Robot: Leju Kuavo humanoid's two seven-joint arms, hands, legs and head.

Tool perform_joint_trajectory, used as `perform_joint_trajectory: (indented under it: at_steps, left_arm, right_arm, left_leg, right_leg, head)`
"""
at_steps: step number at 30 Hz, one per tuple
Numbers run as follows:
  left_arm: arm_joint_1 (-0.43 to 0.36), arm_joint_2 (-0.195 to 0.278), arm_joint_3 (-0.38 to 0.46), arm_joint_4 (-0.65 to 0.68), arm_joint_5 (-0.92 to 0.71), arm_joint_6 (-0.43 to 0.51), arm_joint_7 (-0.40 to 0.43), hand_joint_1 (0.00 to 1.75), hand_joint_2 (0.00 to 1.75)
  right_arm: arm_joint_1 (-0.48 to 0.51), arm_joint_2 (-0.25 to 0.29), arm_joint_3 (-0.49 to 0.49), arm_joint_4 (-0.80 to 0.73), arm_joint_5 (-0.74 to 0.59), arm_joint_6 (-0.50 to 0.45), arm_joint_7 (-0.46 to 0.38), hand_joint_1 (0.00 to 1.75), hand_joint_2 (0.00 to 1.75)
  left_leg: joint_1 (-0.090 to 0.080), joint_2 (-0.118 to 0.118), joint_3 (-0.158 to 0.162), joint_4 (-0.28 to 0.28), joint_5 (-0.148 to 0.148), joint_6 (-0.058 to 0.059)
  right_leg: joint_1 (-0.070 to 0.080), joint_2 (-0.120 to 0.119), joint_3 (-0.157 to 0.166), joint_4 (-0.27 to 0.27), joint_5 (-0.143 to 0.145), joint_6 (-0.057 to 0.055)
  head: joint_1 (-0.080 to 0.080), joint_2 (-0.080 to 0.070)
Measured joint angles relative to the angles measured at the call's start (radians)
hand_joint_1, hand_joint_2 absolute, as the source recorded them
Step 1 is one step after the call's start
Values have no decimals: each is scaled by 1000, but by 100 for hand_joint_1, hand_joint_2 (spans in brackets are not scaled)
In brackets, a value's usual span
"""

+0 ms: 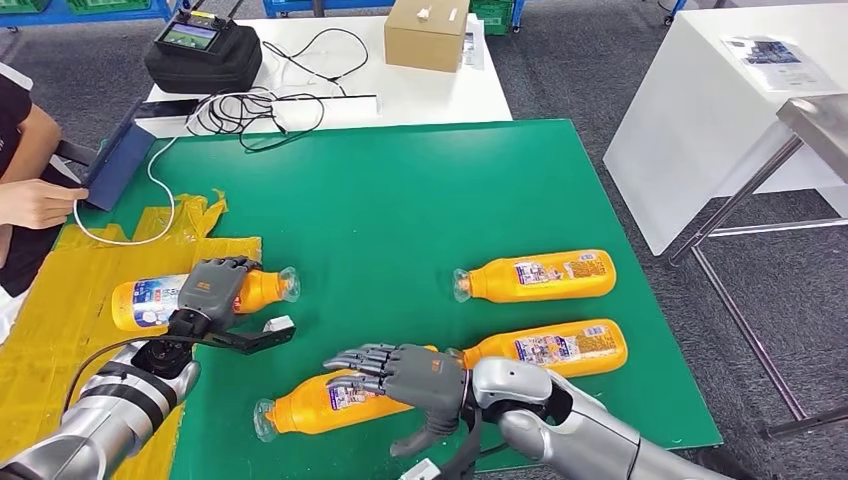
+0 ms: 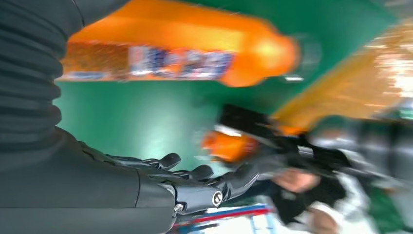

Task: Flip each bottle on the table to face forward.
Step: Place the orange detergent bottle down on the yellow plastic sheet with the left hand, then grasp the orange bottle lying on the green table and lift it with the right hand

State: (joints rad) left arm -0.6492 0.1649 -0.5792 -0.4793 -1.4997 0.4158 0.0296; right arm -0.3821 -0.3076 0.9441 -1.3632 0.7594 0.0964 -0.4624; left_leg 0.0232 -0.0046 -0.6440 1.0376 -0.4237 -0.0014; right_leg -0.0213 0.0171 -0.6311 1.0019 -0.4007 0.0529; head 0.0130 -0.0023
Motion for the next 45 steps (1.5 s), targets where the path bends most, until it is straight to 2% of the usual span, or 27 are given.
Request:
perform_joint_trajectory:
  at_steps: [1,2,9,15,19,24,30,31,32,34,35,37,40,42,45]
  left_arm:
    - [0,-2,1,8,0,5,9,4,175]
    - [0,-3,2,14,-1,11,16,0,175]
    - [10,-18,43,36,32,52,27,0,175]
    - [34,-41,98,38,76,82,-7,0,175]
    - [43,-55,122,38,84,88,-15,0,175]
    - [49,-64,138,38,85,90,-22,0,175]
    - [62,-84,168,24,133,127,-98,0,175]
    - [68,-91,173,15,148,135,-117,0,175]
    - [75,-99,179,3,168,143,-139,0,175]
    - [91,-118,191,-30,234,157,-203,0,175]
    - [100,-128,199,-54,292,150,-249,0,175]
    - [129,-150,215,-131,481,79,-375,0,175]
    - [205,-174,228,-313,781,-72,-536,0,175]
    - [262,-182,228,-449,899,-124,-577,0,175]
    - [330,-185,228,-629,978,-154,-594,0,175]
  right_arm:
    - [-9,0,10,13,16,-12,31,0,175]
    - [-17,0,19,27,28,-21,55,0,175]
    - [-46,15,70,119,102,-69,180,0,175]
    - [-52,70,99,212,201,-120,295,0,175]
    - [-54,108,114,266,218,-121,310,0,175]
    - [-57,129,126,302,222,-122,311,0,175]
    - [-74,168,132,370,233,-117,326,0,175]
    - [-79,180,132,392,240,-118,337,10,175]
    - [-84,193,132,416,246,-119,348,44,175]
    - [-94,219,131,471,251,-119,361,123,175]
    - [-101,231,129,499,249,-118,362,153,175]
    - [-112,253,122,558,243,-117,359,161,175]
    - [-128,286,108,637,239,-118,357,159,175]
    - [-137,306,97,677,238,-129,360,162,175]
    - [-140,329,80,720,245,-170,373,169,175]
  left_leg:
    - [0,0,0,0,0,0]
    - [0,0,0,0,0,0]
    - [0,-1,1,0,1,0]
    - [0,-1,1,0,0,0]
    - [0,-2,1,0,0,0]
    - [0,-2,1,0,0,0]
    - [0,0,2,0,0,0]
    - [0,0,2,0,0,0]
    - [0,1,3,0,0,0]
    - [0,1,4,0,0,0]
    - [0,2,5,0,0,0]
    - [0,2,8,0,-1,-1]
    - [0,4,11,0,-2,-1]
    - [0,6,13,0,-2,-1]
    - [0,7,14,0,-2,-1]
  right_leg:
    - [0,0,0,0,0,0]
    - [0,0,0,0,0,0]
    - [0,-1,2,0,0,0]
    - [0,-1,2,0,0,0]
    - [0,-1,2,0,0,0]
    - [0,-1,2,0,0,0]
    - [0,0,2,0,0,0]
    - [0,0,2,0,0,0]
    - [0,0,2,0,0,0]
    - [0,1,2,0,0,0]
    - [0,2,3,0,0,0]
    - [0,2,5,0,0,0]
    - [0,5,7,-1,0,-1]
    - [0,8,7,-1,0,-2]
    - [1,9,8,-1,-1,-2]
  head:
    - [0,0]
    - [0,0]
    - [0,0]
    - [0,0]
    - [0,0]
    - [0,0]
    - [0,0]
    - [0,0]
    - [0,0]
    - [0,0]
    - [0,0]
    - [0,0]
    - [0,0]
    - [0,0]
    - [0,0]
